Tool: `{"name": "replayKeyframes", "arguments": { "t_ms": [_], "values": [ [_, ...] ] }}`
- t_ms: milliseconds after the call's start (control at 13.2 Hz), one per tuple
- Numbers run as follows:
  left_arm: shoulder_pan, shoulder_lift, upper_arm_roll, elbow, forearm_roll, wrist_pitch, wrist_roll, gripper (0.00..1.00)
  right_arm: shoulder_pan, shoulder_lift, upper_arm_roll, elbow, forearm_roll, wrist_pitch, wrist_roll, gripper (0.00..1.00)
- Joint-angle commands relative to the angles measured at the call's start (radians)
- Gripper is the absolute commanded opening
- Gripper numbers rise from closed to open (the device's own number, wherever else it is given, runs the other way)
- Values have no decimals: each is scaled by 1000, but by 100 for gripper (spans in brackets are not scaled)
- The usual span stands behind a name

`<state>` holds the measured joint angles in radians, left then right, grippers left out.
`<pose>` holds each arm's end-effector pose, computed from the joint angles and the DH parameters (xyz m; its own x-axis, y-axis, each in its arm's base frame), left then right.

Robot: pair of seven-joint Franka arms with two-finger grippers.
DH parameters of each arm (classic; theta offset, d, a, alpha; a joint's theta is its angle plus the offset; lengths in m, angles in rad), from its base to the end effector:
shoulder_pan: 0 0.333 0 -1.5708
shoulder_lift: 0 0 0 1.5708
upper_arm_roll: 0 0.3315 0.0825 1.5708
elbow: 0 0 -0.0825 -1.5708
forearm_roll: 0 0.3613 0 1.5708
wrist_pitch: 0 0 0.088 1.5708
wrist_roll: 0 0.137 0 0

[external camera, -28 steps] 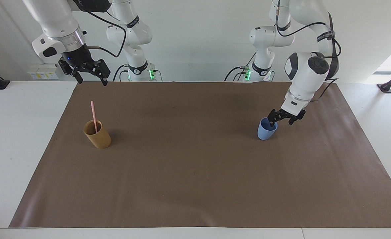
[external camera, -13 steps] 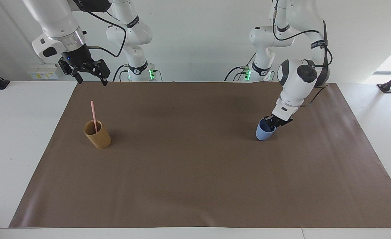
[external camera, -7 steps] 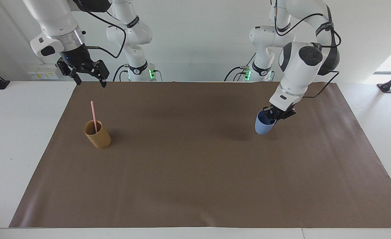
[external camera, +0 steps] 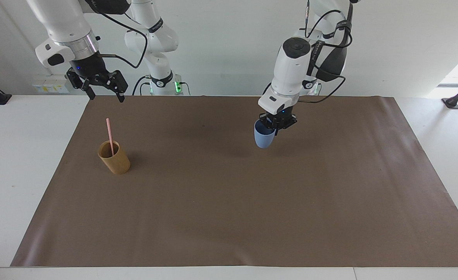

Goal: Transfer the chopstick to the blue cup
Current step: 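Slide the blue cup with the left gripper toward the table center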

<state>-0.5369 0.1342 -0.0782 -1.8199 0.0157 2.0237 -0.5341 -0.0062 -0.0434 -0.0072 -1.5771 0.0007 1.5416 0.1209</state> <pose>0.4831 -0.3375 0.4616 0.9944 -0.0850 0.0623 -0.0872 -0.9957 0.0321 0.5151 -0.0069 0.6273 0.9910 -0.1339 0.0077 -0.1339 -0.9910 -0.0020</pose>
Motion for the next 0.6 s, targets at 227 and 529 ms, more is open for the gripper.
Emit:
{"name": "replayKeyframes", "arguments": {
  "t_ms": [227, 529],
  "values": [
    [-135, 137, 18, 70, -48, 128, -70, 0, -11, -15, 1, -23, 12, 20, -33, 100],
    [-186, 214, 20, 103, -39, 167, -106, 0, -11, -16, 1, -24, 12, 20, -32, 100]
  ]
}}
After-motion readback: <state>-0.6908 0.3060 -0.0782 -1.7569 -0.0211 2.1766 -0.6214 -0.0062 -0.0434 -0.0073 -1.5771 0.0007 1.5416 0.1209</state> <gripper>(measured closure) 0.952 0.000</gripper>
